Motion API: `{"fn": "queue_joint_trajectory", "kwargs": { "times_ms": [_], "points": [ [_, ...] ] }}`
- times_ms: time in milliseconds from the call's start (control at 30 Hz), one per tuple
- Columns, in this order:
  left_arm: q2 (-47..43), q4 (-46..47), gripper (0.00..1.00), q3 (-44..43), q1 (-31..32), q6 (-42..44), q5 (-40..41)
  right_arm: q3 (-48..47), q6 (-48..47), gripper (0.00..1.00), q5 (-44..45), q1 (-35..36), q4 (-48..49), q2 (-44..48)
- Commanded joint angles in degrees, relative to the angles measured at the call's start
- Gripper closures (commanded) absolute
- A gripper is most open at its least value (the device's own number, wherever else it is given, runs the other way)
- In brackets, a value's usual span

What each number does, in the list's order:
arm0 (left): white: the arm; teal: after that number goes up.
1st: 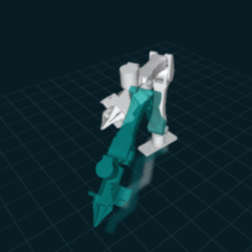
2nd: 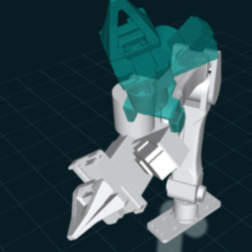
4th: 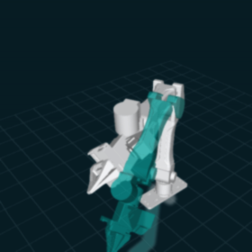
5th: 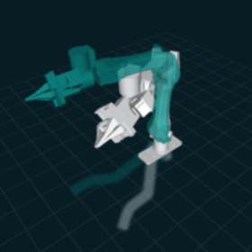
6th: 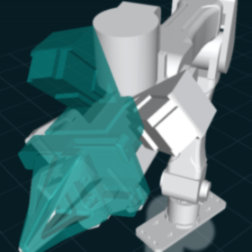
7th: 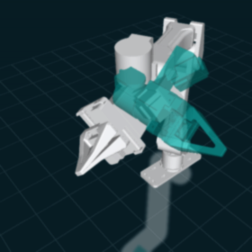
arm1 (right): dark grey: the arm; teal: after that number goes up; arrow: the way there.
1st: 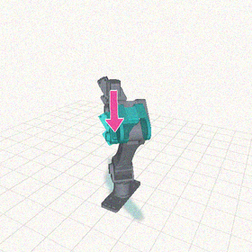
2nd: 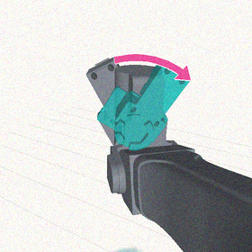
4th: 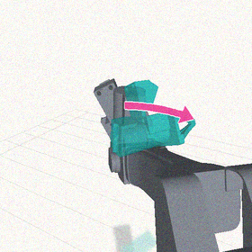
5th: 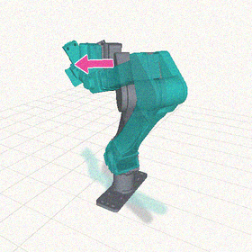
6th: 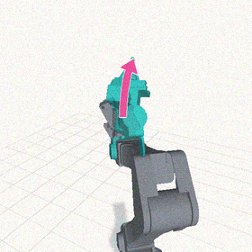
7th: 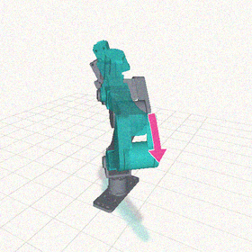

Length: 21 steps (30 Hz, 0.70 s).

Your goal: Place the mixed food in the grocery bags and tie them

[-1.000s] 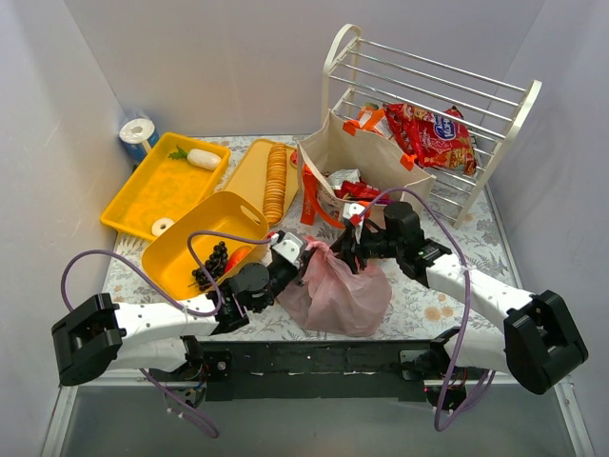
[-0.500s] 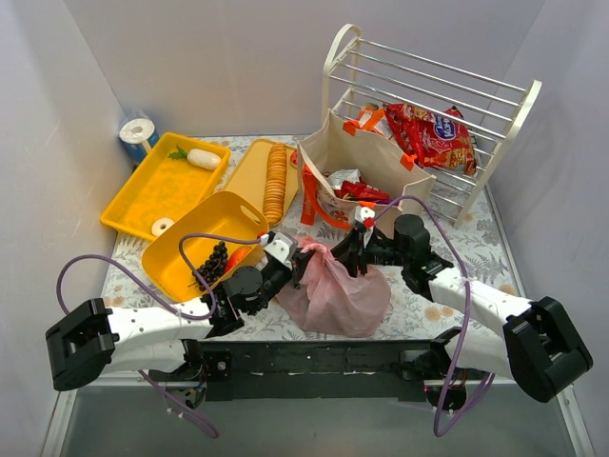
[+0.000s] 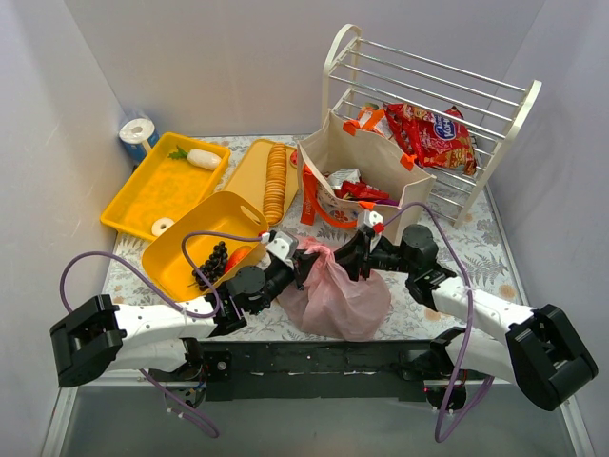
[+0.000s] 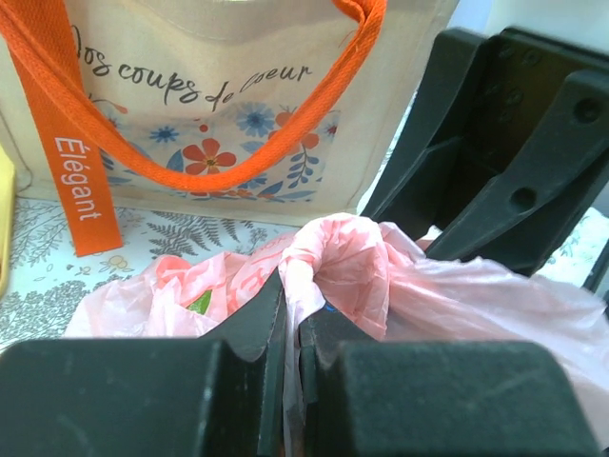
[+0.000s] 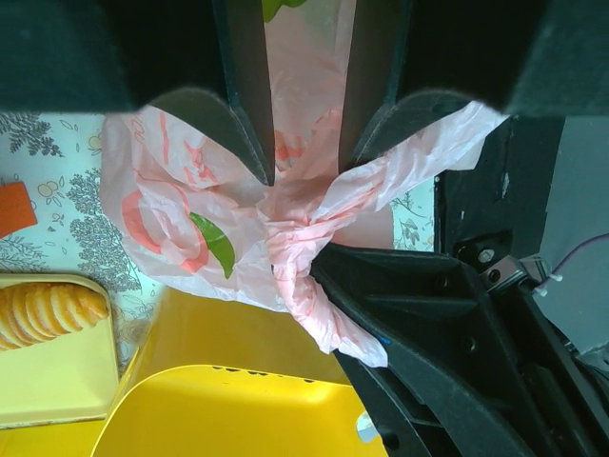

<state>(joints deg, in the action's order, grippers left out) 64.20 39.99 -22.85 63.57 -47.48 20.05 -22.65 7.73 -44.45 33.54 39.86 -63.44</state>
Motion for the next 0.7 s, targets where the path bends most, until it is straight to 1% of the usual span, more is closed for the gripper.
{"fn": "queue_joint_trajectory", "kwargs": {
  "times_ms": [0,133,433,600,667],
  "points": [
    [-0.2,2.7,1.00,0.2,0.1,-2.8,-1.7,0.6,0.9,0.61,1.8,1.4,5.8,-1.8],
    [-1.4,2.6,1.00,-0.1,0.2,-3.8,-1.9,1.8,0.2,0.64,4.6,1.5,6.6,-2.9],
    [-2.5,3.3,1.00,1.0,0.2,-5.3,-3.4,2.4,1.2,0.67,4.3,3.2,9.4,-4.9],
    [-3.0,4.7,1.00,1.4,0.2,-6.8,-6.0,2.6,1.0,0.68,6.0,4.0,9.8,-5.7],
    [-2.9,3.9,1.00,1.2,0.2,-6.4,-5.3,2.4,1.8,0.72,4.9,4.1,9.7,-5.7]
  ]
}}
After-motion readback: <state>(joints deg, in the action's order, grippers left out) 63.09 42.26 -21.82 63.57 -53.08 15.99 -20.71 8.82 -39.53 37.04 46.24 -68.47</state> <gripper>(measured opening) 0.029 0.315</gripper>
